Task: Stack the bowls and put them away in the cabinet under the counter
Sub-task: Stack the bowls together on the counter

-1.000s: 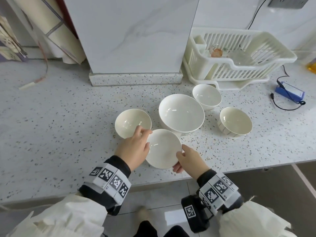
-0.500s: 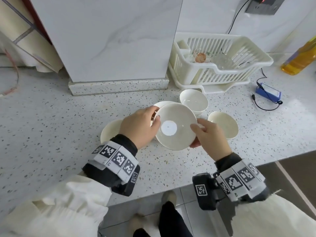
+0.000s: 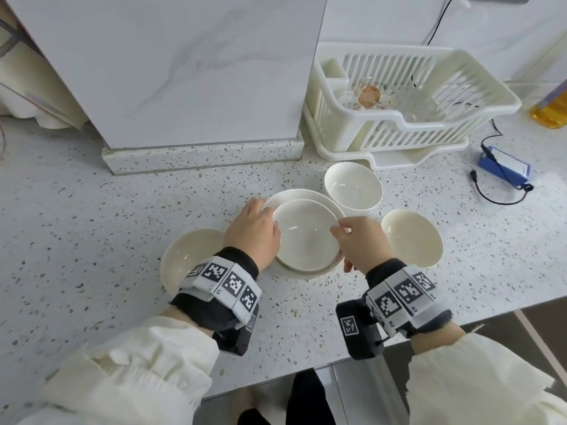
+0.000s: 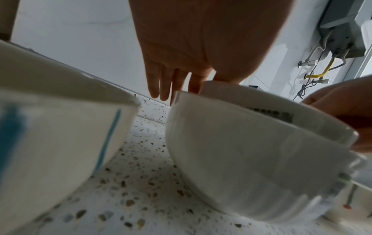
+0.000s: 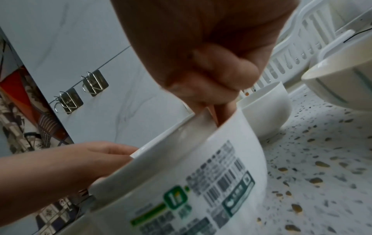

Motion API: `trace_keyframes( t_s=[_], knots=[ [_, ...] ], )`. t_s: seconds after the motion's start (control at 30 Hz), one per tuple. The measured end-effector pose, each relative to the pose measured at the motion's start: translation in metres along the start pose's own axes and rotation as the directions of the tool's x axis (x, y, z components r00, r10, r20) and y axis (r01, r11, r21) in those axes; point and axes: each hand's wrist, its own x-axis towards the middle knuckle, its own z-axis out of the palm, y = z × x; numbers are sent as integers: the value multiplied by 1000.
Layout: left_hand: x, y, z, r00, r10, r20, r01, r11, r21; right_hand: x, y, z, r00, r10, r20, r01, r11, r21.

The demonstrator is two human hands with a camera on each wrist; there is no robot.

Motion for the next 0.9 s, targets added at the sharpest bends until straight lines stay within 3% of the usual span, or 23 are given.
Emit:
trace_keyframes(
  t_s=[0.3,0.6,0.77,0.9],
  knots=[
    [12,-3,6,990,-88,108,81,994,70,14,-3,5,996,-5,90,19,988,-156],
    [14,1,16,994,-110,21,108,990,94,18,0,-5,986,-64,152,91,979,-180],
    [8,8,13,994,-94,-48,88,990,-115,24,7,-34,995,-100,2,100,995,14],
    [6,17,15,978,-199,-62,180,956,-230,57,20,-66,994,-20,-103,27,997,69]
  ],
)
